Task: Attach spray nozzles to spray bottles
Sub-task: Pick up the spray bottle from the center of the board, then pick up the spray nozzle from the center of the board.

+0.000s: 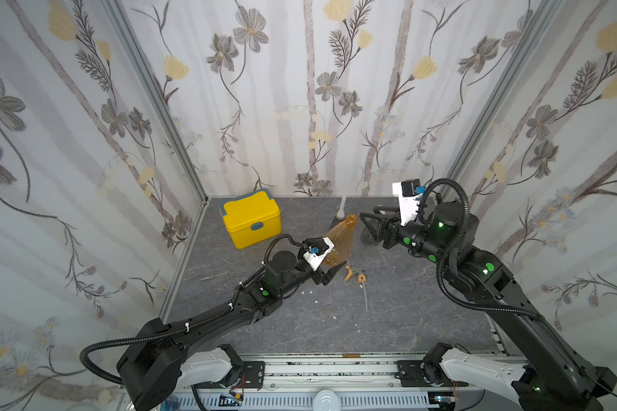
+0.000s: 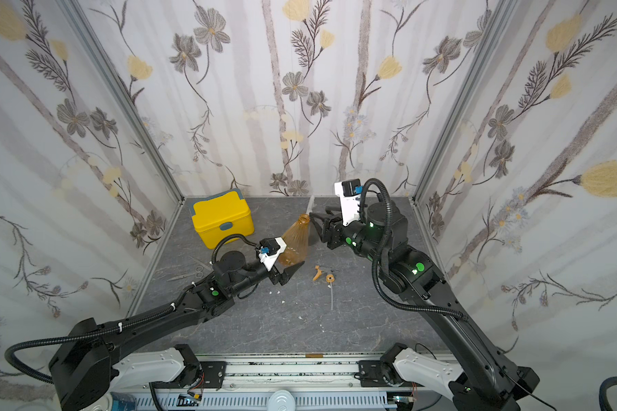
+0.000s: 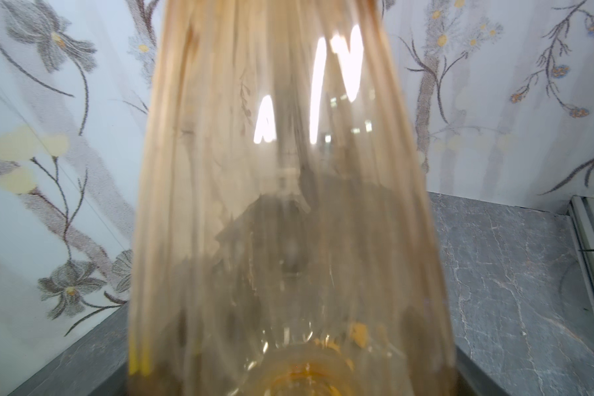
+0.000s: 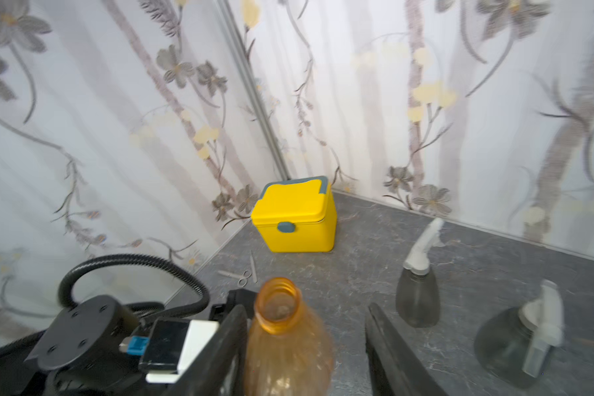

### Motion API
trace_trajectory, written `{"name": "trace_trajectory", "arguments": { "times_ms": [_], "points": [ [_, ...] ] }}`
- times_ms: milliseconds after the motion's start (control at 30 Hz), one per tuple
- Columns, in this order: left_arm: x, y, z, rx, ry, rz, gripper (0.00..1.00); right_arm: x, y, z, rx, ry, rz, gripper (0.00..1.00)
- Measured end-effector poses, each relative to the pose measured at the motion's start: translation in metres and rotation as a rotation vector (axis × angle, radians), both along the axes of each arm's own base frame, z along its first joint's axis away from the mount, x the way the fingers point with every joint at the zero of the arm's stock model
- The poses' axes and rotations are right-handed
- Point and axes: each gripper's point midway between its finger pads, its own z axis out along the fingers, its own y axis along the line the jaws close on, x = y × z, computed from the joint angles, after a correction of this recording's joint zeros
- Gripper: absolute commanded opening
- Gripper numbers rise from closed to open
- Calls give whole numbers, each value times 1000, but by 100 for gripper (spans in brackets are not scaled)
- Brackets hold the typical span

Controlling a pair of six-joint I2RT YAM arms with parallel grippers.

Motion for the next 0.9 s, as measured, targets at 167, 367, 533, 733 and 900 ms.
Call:
{"name": "trace_trajectory", "arguments": {
  "times_ms": [167, 367, 533, 733, 900],
  "points": [
    [-1, 23, 35, -120, -68, 85, 81, 31, -33, -61, -97, 123, -244, 42],
    [-3, 39, 65, -231, -108, 143, 81, 41, -21, -196, -341, 450, -214, 38],
    [-1, 41, 70, -245, -108, 171, 81, 21, -18, -288, -454, 731, -153, 40],
    [-2, 43, 73, -252, -112, 182, 81, 29, -21, -340, -495, 919, -151, 39],
    [-3, 41, 74, -249, -109, 175, 81, 40, -24, -375, -551, 1031, -147, 37]
  ]
}}
